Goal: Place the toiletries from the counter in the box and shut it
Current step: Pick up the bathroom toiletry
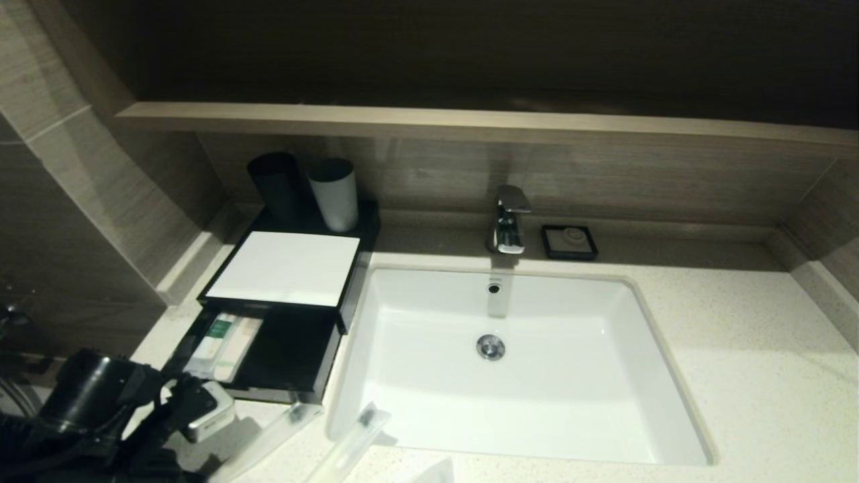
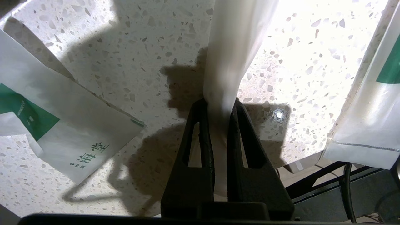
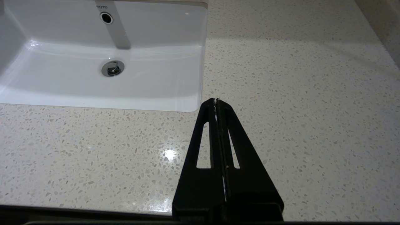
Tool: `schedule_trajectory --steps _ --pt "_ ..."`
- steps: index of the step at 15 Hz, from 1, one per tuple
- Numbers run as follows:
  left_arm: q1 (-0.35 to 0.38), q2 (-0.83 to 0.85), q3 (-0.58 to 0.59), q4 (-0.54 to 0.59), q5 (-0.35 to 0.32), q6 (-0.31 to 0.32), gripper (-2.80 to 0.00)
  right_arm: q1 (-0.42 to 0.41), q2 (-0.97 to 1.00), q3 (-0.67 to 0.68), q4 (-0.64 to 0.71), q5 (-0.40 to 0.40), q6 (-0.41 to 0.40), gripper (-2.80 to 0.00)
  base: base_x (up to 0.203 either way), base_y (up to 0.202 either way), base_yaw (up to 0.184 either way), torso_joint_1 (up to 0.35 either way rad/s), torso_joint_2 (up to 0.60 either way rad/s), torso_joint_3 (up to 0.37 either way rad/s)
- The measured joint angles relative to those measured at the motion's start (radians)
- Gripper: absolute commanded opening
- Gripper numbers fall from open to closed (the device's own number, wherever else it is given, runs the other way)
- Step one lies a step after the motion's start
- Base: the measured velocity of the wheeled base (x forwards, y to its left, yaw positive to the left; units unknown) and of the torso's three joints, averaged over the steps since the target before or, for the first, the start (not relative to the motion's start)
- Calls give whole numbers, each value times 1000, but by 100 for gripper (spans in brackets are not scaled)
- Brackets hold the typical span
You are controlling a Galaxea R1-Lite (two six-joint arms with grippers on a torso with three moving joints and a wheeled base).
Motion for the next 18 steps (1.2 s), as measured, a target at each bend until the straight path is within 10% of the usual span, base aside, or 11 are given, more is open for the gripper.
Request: schedule_trajectory --steps 18 --pt "0 -172 7 111 -5 13 -280 0 0 0 0 0 0 -280 0 0 0 0 0 0"
